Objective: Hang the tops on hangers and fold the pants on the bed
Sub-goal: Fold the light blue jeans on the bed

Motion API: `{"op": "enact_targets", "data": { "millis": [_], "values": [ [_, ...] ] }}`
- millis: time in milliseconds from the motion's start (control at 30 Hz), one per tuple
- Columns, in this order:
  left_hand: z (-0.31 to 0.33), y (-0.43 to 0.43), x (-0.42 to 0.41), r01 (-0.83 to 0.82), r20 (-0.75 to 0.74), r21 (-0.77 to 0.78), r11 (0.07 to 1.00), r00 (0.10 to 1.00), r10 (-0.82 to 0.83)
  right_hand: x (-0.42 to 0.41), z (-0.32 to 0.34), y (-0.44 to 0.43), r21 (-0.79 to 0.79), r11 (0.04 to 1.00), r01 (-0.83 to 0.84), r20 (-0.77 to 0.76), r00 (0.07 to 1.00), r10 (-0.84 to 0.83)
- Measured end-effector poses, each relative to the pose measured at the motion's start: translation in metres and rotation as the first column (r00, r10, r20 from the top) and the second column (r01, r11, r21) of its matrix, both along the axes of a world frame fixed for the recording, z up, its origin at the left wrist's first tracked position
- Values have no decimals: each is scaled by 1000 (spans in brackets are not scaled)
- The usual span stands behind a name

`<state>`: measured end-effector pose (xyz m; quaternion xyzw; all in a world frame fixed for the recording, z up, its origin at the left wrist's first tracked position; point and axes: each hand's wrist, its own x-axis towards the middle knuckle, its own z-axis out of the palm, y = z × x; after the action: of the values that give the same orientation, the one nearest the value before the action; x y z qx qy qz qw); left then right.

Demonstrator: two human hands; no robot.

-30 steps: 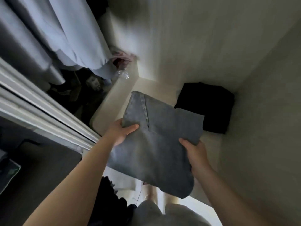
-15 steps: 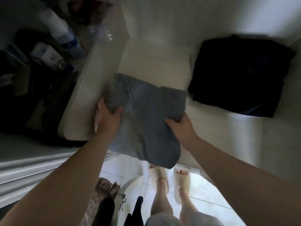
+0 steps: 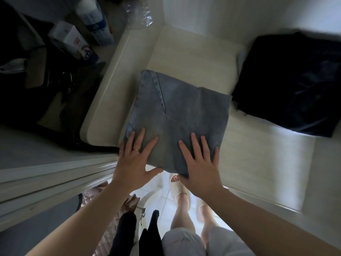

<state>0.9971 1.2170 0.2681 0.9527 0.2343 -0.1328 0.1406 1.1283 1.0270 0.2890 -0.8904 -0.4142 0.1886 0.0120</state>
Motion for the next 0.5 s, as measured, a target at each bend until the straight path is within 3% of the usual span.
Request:
{"op": "enact_targets", "data": {
  "millis": [233, 500],
  "values": [
    [-2, 1, 26, -47, 15, -29, 998, 999, 48, 27, -10, 12, -5, 1000, 26, -5, 1000, -26],
    [-4, 40, 130, -14, 127, -4, 1000, 992, 15, 117, -24, 47, 48, 992, 114, 24, 993, -115]
  ]
}}
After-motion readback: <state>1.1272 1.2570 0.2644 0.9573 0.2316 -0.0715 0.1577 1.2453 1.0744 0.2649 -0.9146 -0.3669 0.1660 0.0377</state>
